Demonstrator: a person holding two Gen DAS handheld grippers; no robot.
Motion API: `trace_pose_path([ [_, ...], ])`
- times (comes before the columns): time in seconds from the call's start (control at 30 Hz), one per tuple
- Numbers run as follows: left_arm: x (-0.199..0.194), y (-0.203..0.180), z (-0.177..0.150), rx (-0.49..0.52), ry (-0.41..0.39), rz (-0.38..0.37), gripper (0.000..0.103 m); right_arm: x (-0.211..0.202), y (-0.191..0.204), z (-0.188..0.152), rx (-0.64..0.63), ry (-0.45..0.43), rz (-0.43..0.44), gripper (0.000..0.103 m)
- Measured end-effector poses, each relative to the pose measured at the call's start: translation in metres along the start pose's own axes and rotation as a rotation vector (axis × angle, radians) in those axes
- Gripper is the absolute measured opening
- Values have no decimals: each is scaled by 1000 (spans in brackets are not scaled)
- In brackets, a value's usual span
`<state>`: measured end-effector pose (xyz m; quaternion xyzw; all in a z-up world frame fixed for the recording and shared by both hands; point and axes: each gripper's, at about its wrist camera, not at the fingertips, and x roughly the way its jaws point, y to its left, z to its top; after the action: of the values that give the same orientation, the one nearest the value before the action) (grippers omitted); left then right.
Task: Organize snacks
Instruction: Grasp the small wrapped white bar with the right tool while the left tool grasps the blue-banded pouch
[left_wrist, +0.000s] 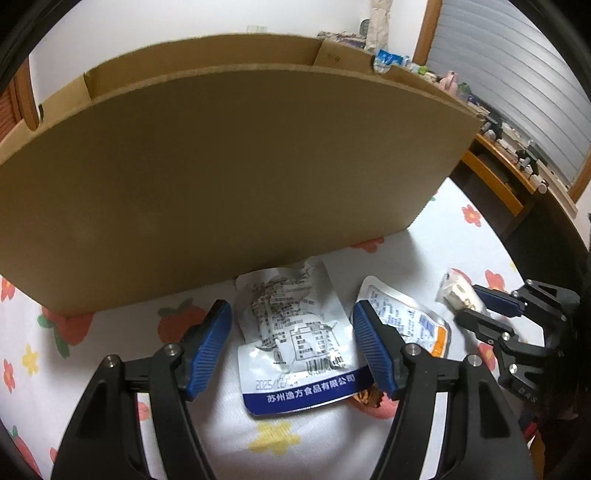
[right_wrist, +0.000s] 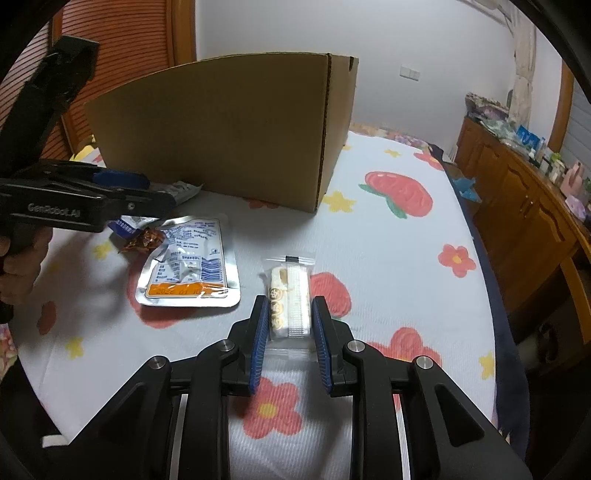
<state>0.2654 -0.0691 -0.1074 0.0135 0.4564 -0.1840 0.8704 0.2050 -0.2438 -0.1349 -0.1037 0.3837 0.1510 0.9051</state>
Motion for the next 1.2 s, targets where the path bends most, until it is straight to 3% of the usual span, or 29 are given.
trace_pose_path([
  [0.3,7,2,2,-13,18,-2,70,-1,4,0,-16,-2,-18,22],
  [0.43,6,-1,-1,14,14,3,66,-1,4,1,-12,-2,-18,22],
  [0.67,-6,-11,-19,111,-16,61,61,-1,4,1,-11,-2,-18,22],
  [1.2,-25,-12,-27,113,-71,93,60,-1,4,1,-12,-2,-19,22],
])
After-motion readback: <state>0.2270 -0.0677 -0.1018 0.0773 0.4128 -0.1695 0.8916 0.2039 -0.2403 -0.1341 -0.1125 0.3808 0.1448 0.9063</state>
